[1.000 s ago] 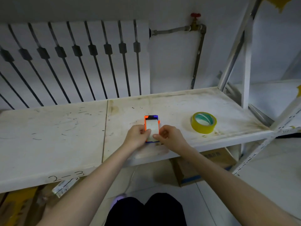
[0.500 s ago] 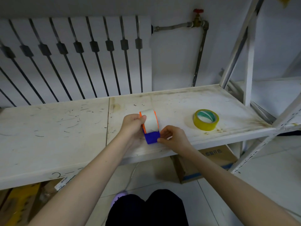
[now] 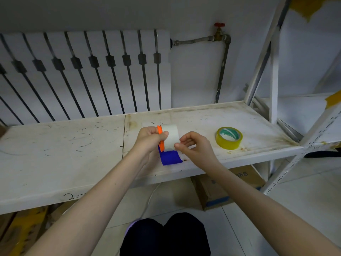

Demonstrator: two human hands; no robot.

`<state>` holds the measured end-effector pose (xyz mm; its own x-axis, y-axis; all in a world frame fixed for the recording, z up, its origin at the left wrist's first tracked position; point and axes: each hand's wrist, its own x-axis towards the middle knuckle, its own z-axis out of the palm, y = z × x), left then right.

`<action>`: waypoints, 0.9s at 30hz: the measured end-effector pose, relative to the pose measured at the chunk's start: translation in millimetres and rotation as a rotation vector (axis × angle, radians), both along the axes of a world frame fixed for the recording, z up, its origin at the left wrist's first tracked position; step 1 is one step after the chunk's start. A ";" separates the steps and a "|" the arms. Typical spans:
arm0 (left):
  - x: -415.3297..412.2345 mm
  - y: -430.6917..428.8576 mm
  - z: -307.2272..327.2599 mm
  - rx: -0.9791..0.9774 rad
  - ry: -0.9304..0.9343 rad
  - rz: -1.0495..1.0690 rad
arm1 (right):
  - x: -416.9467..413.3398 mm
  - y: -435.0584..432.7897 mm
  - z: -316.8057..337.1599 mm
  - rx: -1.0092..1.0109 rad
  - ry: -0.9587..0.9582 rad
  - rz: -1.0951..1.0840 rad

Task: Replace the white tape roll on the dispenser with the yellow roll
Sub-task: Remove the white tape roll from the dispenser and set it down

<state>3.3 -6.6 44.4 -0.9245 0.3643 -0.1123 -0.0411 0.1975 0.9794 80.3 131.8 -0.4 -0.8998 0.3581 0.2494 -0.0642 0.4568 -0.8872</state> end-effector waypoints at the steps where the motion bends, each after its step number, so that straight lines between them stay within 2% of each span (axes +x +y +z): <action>1: 2.4 -0.6 0.5 -0.001 -0.001 -0.008 | 1.0 -1.4 2.7 0.013 0.007 0.000; 7: 12.4 -8.5 2.7 0.031 -0.016 -0.031 | 7.2 -5.7 6.3 -0.014 -0.008 0.029; 17: 15.4 -9.2 -3.5 0.027 -0.083 -0.006 | 9.5 1.2 6.1 -0.168 -0.106 0.083; 23: 17.9 3.2 -8.2 0.059 -0.174 0.103 | 9.2 -3.2 -1.4 0.023 -0.070 -0.074; 25: 20.3 7.2 -9.7 0.051 -0.134 0.130 | 11.0 -2.6 -3.2 0.076 -0.064 -0.084; 27: 20.5 8.0 -10.8 0.018 -0.059 0.187 | 15.0 2.0 -4.1 0.224 -0.041 -0.130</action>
<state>23.8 1.5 33.7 -0.9683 0.1891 -0.1631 -0.1326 0.1637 0.9776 95.3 133.8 -4.5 -0.8610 0.4111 0.2994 0.0418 0.6440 -0.7639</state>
